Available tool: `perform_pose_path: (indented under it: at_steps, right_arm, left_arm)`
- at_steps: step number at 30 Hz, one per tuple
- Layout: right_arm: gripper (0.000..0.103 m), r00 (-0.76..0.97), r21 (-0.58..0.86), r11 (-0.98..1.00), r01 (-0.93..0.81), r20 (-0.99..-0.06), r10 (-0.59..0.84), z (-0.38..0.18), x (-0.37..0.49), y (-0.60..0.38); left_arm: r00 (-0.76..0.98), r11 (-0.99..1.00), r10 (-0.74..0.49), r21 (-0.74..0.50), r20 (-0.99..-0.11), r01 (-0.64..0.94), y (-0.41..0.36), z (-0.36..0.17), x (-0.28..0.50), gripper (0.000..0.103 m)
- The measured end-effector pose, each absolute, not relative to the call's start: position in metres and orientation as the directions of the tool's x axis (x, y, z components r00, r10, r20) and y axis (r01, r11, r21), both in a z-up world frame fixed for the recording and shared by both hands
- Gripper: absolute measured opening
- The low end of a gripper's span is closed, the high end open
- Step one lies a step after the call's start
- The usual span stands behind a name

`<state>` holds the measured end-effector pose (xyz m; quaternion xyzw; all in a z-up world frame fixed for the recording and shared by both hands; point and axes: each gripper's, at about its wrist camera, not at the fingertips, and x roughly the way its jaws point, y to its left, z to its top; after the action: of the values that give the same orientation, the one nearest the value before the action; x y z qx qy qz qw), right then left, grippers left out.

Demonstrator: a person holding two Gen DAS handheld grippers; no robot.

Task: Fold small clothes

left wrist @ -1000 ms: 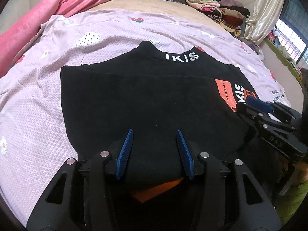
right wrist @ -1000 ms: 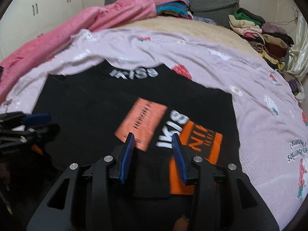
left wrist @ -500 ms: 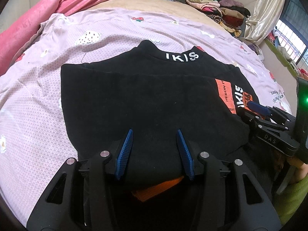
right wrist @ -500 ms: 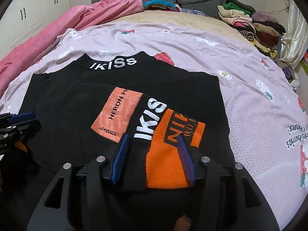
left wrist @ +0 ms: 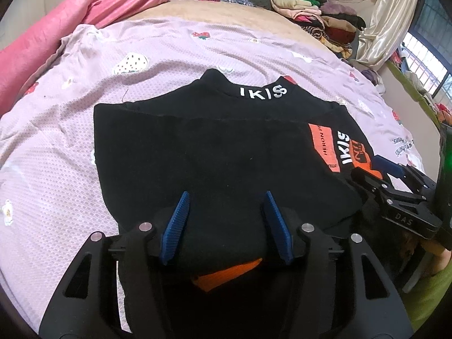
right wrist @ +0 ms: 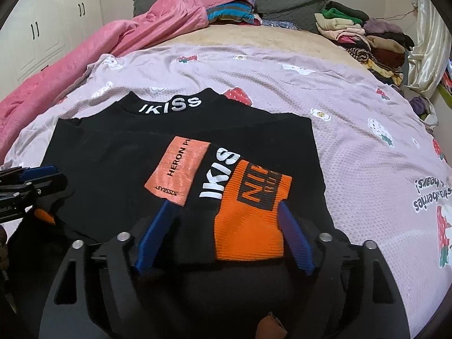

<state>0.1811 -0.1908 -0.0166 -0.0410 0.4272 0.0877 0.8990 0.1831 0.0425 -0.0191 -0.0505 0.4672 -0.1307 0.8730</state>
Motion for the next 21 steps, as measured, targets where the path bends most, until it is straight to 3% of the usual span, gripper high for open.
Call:
perform_pose_path:
  at_steps: [4,6,10,16,21]
  right_arm:
    - [0.079,0.629,0.005,0.982,-0.191,-0.767,0.126,-0.012,0.177,-0.192]
    - [0.087,0.631,0.005,0.982,-0.189,-0.766,0.125,-0.01,0.176,-0.192]
    - [0.089,0.639,0.01,0.983,-0.185,-0.758,0.128,-0.007,0.173,-0.193]
    - [0.094,0.653,0.005,0.986,-0.169,-0.748,0.116,-0.001,0.169,-0.195]
    - [0.095,0.664,0.014,0.986,-0.167,-0.737,0.123,0.006,0.164,-0.196]
  left_arm:
    - [0.538,0.961,-0.274,-0.21,-0.797,0.178,0.043,-0.015,0.182,0.063]
    - [0.547,0.963,-0.269,-0.206,-0.793,0.175,0.044,-0.012,0.181,0.071]
    - [0.566,0.965,-0.26,-0.203,-0.782,0.164,0.046,-0.006,0.181,0.083]
    - [0.581,0.964,-0.266,-0.22,-0.769,0.151,0.05,0.003,0.179,0.094]
    - [0.61,0.966,-0.255,-0.224,-0.75,0.128,0.055,0.013,0.176,0.094]
